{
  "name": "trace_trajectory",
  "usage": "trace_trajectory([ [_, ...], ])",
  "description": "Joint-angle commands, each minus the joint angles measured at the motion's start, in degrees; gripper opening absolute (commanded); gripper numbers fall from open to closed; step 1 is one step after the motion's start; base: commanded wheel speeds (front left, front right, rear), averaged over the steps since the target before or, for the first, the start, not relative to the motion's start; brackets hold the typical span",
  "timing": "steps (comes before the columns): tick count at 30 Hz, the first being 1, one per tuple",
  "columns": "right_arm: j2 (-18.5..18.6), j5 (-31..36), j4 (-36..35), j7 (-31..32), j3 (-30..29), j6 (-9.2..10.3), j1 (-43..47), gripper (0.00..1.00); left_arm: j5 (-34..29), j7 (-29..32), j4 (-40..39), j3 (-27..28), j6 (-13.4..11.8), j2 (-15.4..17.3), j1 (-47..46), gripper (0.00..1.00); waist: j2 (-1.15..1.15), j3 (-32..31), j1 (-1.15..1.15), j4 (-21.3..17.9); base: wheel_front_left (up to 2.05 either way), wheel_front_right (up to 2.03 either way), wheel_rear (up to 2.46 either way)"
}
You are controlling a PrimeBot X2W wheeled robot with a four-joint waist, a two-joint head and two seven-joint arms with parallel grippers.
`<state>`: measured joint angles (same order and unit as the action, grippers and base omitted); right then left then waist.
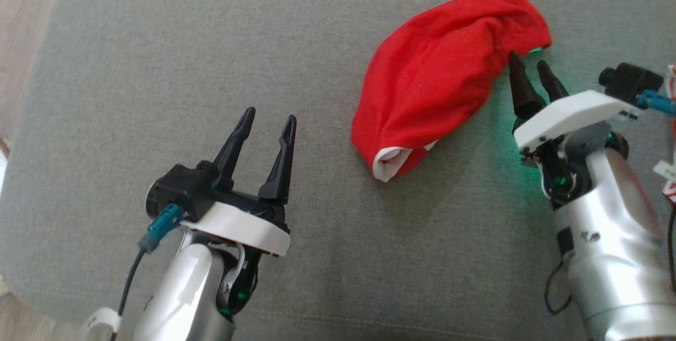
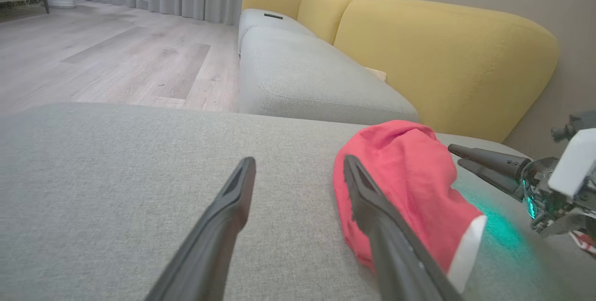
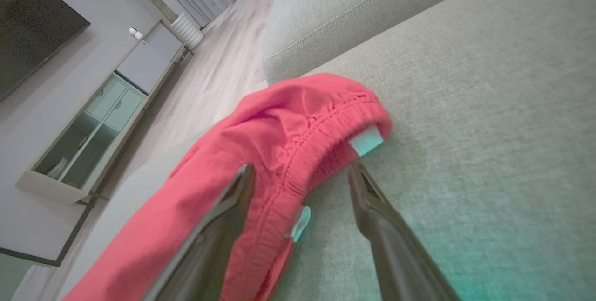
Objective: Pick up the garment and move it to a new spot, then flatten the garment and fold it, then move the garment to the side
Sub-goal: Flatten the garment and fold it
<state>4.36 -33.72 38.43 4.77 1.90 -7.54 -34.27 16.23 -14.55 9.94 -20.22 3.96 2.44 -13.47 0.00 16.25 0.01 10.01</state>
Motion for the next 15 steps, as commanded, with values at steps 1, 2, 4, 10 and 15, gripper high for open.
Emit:
trace_trajectory([
  [1,-0.1,-0.5,-1.3,0.3,1.2,0.05,-2.2,1.00,0.2,-0.4,-1.5,1.4,-0.2,0.4,-2.1,1.00,0.00,0.6,-0.01,0.7,0.00,0.00,0.00],
  [2,0.2,-1.1,-0.2,0.5,1.5,0.05,-3.0,1.00,0.2,-0.4,-1.5,1.4,-0.2,0.4,-2.2,1.00,0.00,0.8,-0.01,1.0,0.00,0.00,0.00],
  [4,0.4,-2.7,1.3,1.0,2.7,0.05,-4.4,1.00,0.2,-0.4,-1.5,1.4,-0.2,0.4,-2.4,1.00,0.00,1.1,-0.01,1.3,0.00,0.00,0.00],
  [10,2.2,-6.5,1.7,-1.7,8.0,0.05,-6.1,0.00,0.2,-0.4,-1.2,1.6,-0.4,0.4,-2.2,1.00,0.00,0.4,-0.01,1.1,0.00,0.00,0.00],
  [15,5.1,-7.7,-0.5,-6.6,11.9,0.05,-5.6,0.00,0.3,-0.4,-1.0,2.1,-0.6,0.4,-1.4,1.00,0.00,-1.9,-0.01,-0.6,0.00,0.00,0.00],
])
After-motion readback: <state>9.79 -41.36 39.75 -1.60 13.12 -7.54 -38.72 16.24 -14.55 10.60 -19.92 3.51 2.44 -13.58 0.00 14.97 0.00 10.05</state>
